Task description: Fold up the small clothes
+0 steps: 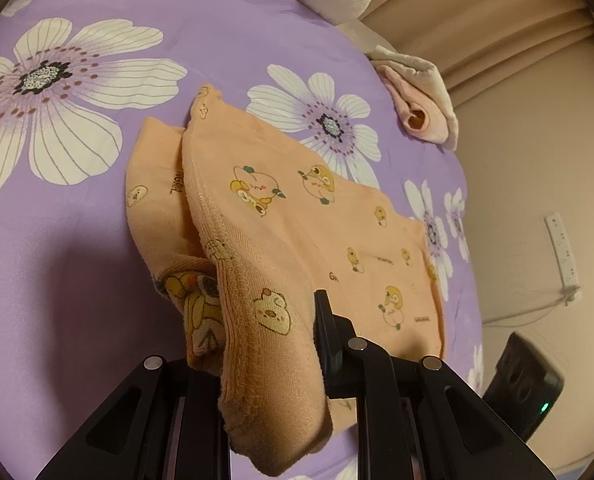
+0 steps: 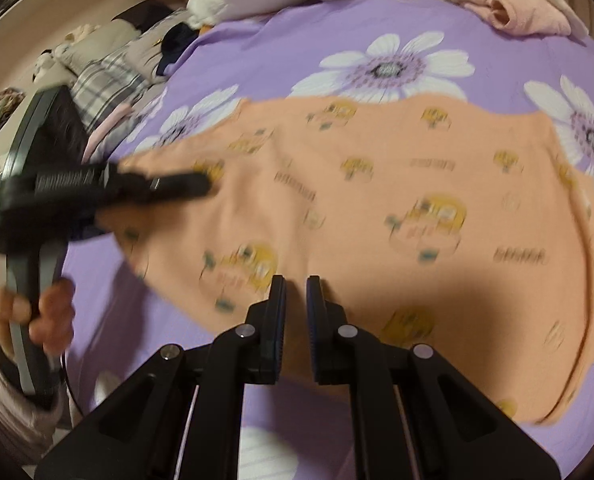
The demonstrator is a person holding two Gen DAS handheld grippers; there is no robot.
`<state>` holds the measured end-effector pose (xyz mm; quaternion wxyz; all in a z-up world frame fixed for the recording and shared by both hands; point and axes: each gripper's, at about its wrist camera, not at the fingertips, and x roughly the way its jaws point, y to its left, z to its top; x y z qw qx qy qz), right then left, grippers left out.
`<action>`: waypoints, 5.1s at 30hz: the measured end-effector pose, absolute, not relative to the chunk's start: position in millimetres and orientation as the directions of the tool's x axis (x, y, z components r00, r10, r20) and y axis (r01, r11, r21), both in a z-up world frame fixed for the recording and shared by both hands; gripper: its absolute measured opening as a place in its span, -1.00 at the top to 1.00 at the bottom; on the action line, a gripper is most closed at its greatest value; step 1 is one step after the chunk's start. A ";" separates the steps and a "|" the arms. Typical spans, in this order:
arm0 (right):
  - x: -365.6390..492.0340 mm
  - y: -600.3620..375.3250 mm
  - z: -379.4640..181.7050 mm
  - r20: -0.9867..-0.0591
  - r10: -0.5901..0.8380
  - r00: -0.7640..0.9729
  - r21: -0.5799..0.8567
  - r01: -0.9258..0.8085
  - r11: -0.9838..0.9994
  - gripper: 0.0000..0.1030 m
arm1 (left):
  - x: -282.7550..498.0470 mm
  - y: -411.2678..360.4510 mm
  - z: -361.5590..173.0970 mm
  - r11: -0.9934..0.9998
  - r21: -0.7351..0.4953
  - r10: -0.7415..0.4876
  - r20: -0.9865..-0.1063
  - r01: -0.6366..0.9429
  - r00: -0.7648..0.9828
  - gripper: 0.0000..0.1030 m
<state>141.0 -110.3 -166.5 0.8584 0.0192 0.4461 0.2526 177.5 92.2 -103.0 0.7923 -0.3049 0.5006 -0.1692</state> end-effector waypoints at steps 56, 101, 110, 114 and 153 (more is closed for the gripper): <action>193.7 -271.3 -181.0 -0.283 0.803 0.525 0.930 -0.053 0.363 -0.20 | 179.3 -106.4 -71.7 0.842 -0.333 -0.478 -0.824 0.423 0.302 0.41; 221.3 -305.0 -180.9 -0.511 0.692 0.510 0.777 -0.069 0.626 0.28 | 132.3 7.0 -95.7 0.778 -0.591 -0.629 -0.734 0.215 0.256 0.06; 237.3 -278.2 -174.6 -0.579 0.627 0.522 0.697 -0.084 0.713 0.82 | 133.8 13.4 -94.9 0.782 -0.594 -0.623 -0.736 0.189 0.265 0.06; 236.0 -277.1 -159.6 -0.574 0.601 0.556 0.660 -0.121 0.742 0.85 | 136.2 12.4 -91.2 0.781 -0.595 -0.625 -0.732 0.191 0.273 0.06; 103.4 -288.9 -153.9 -0.658 0.515 0.549 0.359 -0.373 0.856 0.93 | 136.6 -49.4 -92.9 0.828 -0.393 -0.520 -0.805 0.401 0.284 0.06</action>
